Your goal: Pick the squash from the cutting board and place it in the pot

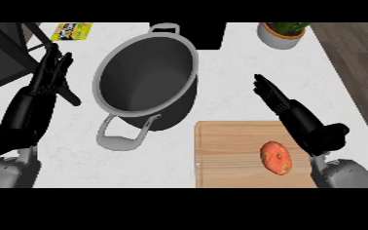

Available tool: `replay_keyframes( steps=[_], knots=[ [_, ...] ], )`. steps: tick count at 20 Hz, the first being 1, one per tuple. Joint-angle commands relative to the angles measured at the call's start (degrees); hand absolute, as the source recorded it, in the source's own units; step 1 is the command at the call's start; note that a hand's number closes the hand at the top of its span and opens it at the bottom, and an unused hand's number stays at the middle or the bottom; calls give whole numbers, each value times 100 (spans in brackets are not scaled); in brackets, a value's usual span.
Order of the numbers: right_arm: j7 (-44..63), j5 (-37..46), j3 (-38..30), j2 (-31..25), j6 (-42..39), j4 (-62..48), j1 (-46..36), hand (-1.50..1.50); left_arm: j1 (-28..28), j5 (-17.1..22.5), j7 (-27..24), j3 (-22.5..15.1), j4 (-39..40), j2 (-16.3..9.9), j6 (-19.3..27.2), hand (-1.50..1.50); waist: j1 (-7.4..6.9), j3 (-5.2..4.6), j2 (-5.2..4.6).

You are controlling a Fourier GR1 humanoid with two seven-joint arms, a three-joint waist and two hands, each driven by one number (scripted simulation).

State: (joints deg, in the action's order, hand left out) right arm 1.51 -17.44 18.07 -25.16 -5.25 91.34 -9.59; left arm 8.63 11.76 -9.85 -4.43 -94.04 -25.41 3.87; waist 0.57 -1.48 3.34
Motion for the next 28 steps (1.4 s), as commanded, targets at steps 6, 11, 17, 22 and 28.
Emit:
replay_keyframes(
  steps=[6, 11, 17, 22, 28],
  knots=[
    [-25, -311, -1285, -1226, -229, -1168, 1086, 150, -1055, -540, 875, 432, 880, -421, 669, 0, 19, 172, -390],
    [-2527, 1994, -1502, -1581, 1440, -796, 1384, -150, -1165, -416, 1227, 367, 1015, -237, 726, 0, 251, 183, -298],
    [-4104, 1656, -2064, -1451, 966, -1078, 2501, -150, -1032, -535, 1385, 422, 958, -253, 468, 0, 0, 149, -327],
    [-2339, 2041, -1793, -2197, 526, 7, 2276, -150, -1017, -699, 1647, 306, 674, -107, 634, 0, -28, 138, -324],
    [-854, 2305, -1323, -2730, -347, 621, 1694, -150, -1058, -770, 1901, 238, 395, -39, 655, 0, -125, 139, -331]
  ],
)
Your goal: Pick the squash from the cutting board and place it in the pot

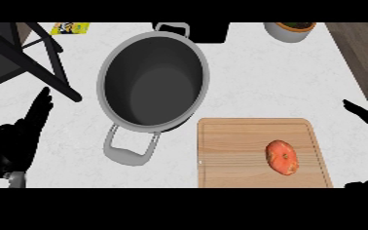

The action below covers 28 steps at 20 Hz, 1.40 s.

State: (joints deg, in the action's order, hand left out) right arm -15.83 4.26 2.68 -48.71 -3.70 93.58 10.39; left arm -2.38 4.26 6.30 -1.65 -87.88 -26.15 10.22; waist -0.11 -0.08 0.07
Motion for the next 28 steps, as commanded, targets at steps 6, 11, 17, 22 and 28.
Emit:
replay_keyframes(
  steps=[6, 11, 17, 22, 28],
  knots=[
    [2280, 760, 1138, -763, -1530, 405, -1060, -150, 286, -124, 145, -107, 130, 131, -27, 0, -177, -4, -49],
    [3451, 632, 1649, -290, -2365, 667, -1622, -150, 23, -249, 214, -147, -231, 218, 28, 0, -112, 3, -12],
    [3799, 1040, 1867, 709, -2856, 88, -2290, -150, 428, -354, -97, 93, 473, 474, -63, 0, -22, 6, -17],
    [4421, 1556, 1939, 810, -3002, 750, -1725, -150, -29, -590, 2, 93, 66, 544, -41, 0, 11, 6, -1],
    [4295, 2227, 1937, 1637, -3323, -107, -2290, -150, 43, -743, 133, 264, -17, 676, -176, 0, -11, 8, -6]
  ],
)
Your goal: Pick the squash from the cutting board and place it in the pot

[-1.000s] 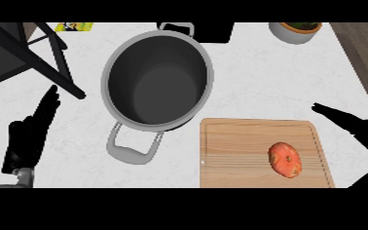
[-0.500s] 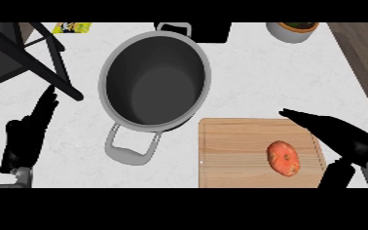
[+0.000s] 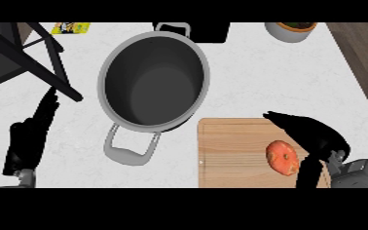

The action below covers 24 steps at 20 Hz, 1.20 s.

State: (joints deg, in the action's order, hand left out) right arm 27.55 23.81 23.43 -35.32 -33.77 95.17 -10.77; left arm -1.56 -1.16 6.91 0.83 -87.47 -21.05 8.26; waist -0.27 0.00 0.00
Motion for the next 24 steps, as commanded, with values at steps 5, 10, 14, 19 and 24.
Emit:
replay_keyframes(
  steps=[5, 10, 14, 19, 24],
  knots=[
    [-154, 694, -211, 575, -379, -767, -267, -150, 37, -223, 10, 66, -31, 303, -153, 0, 0, 0, -2],
    [-372, 1226, -260, 759, -309, -849, 66, -150, -187, -176, 146, 327, -317, 221, -493, 0, 5, 1, 2],
    [-948, 1566, -409, 726, -154, -1152, 59, -150, -331, -201, -497, 599, 117, 289, -594, 0, 8, 0, 0],
    [-571, 1916, -294, 1363, -168, -1277, 83, -150, 75, -415, 391, 398, -215, 460, -583, 0, 16, 0, 2],
    [-1153, 2168, -356, 1071, -427, -1355, 83, 150, 343, -301, 71, 867, 228, 222, -829, 0, 27, -1, 1]
  ],
)
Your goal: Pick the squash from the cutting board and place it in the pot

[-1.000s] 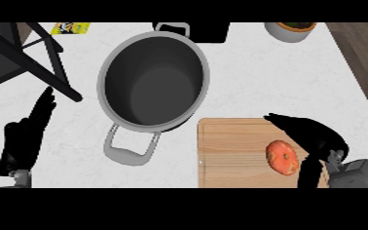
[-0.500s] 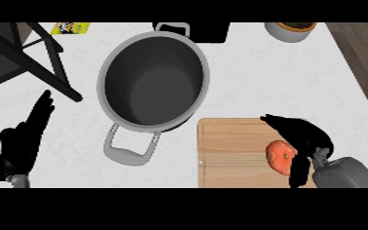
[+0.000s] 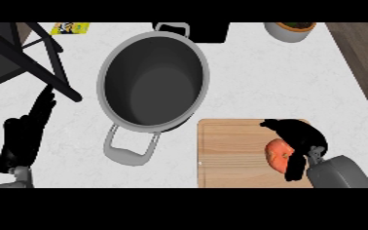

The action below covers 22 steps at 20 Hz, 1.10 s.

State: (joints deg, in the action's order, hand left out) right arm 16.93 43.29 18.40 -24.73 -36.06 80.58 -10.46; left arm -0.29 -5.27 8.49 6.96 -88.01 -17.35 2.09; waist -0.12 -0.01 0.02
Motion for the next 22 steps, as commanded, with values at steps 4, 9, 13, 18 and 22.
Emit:
replay_keyframes(
  steps=[4, 9, 13, 18, 22],
  knots=[
    [-947, 559, 80, 36, 296, -453, -214, 150, -79, -81, -63, 154, -75, 43, -144, 0, -12, 2, -4],
    [-932, 736, -83, 216, 293, -244, 60, 150, -399, -287, -46, 82, -357, 290, -93, 0, -2, 2, 1],
    [399, 1006, 865, 1728, 238, 637, 21, 150, -143, -141, -4, 174, -151, 144, -235, 0, 5, -5, 24],
    [1321, 891, 2380, 2438, 1019, 497, -615, 150, 186, -242, -41, -69, -73, 236, -255, 0, -470, 3, -32],
    [2425, 686, 3164, 2460, 1689, 474, -1046, 150, 276, -309, 18, -204, -39, 301, -270, 0, -513, 0, -30]
  ],
)
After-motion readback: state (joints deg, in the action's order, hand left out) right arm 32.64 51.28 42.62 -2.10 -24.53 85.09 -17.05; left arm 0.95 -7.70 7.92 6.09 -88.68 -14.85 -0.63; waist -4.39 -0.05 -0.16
